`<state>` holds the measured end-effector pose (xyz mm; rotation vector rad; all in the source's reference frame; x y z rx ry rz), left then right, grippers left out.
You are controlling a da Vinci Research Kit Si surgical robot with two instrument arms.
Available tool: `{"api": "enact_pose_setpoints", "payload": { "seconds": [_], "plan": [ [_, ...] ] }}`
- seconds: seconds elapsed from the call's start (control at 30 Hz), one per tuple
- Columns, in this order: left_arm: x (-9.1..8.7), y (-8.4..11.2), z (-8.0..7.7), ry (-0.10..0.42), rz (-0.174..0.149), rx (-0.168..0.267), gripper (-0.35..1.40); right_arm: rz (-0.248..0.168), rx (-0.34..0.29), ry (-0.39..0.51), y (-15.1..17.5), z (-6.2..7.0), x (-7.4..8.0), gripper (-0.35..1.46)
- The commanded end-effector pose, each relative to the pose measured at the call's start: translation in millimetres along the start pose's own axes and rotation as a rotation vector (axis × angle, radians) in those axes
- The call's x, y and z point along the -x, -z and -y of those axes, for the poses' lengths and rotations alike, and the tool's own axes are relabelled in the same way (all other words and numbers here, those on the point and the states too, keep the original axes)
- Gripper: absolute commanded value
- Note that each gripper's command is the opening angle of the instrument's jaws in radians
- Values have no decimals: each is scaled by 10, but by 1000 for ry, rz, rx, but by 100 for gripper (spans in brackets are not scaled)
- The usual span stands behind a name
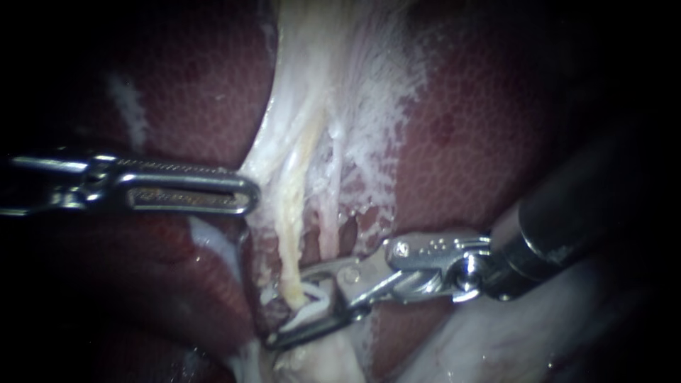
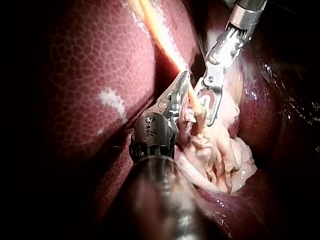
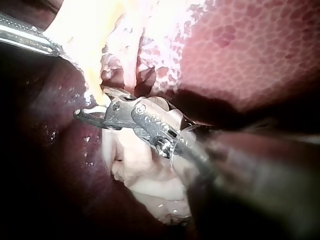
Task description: Clipping first clip left tube
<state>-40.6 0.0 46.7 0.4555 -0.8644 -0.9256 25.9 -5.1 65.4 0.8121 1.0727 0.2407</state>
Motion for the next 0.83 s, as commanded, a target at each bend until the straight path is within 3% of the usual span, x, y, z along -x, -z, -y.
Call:
{"api": "enact_pose_setpoints", "payload": {
  "seconds": [0.03, 0.13, 0.3, 0.83],
  "plan": [
    [0, 0, 0, 0, 0, 0, -35, -1, -1, 1, 1, -1, 1, -9],
    [0, -1, 0, 0, 0, 1, -35, -1, 0, 2, 6, -7, 6, -35],
    [0, -1, 0, 0, 0, 1, -35, 11, 2, 2, 12, -14, 11, -35],
    [0, -4, 1, 0, 1, 2, -35, 23, 3, 2, 11, -11, 10, -35]
  ]
}}
